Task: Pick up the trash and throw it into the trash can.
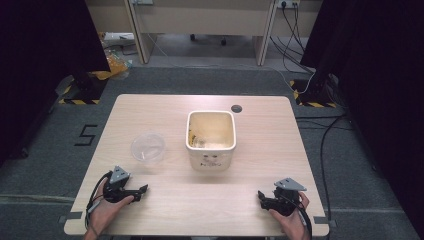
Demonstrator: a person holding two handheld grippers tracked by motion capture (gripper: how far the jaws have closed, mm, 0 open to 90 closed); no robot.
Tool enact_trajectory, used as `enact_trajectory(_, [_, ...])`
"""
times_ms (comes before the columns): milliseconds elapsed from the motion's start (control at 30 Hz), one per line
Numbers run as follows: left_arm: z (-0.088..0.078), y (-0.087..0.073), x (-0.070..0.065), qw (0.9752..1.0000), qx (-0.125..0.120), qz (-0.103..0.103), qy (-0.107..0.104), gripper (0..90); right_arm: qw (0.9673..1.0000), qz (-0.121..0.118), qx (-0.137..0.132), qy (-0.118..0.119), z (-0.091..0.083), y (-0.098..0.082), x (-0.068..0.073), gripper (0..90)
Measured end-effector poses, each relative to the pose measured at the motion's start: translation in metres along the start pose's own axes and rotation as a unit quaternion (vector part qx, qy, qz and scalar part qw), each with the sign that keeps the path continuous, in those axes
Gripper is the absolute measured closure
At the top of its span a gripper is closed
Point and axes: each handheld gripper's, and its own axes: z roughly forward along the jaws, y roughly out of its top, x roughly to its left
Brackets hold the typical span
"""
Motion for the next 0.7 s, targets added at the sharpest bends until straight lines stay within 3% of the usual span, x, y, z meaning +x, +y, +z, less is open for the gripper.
enact_trajectory(167, [-0.004, 0.004, 0.005, 0.9998, -0.011, -0.012, -0.007, 16.7, 1.0, 0.0, 0.0, 0.0, 0.0, 0.0, 0.0, 15.0])
enact_trajectory(333, [-0.014, 0.015, 0.008, 0.9995, -0.027, -0.012, -0.008, 16.7, 1.0, 0.0, 0.0, 0.0, 0.0, 0.0, 0.0, 15.0])
enact_trajectory(567, [-0.023, 0.052, 0.011, 0.998, -0.056, -0.011, -0.026, 16.5, 1.0, -0.001, 0.0, 0.001, 0.0, 0.0, 0.0, 14.6])
enact_trajectory(700, [-0.022, 0.075, 0.014, 0.9976, -0.059, -0.004, -0.034, 16.5, 1.0, -0.002, 0.0, 0.001, 0.0, 0.0, 0.0, 14.4])
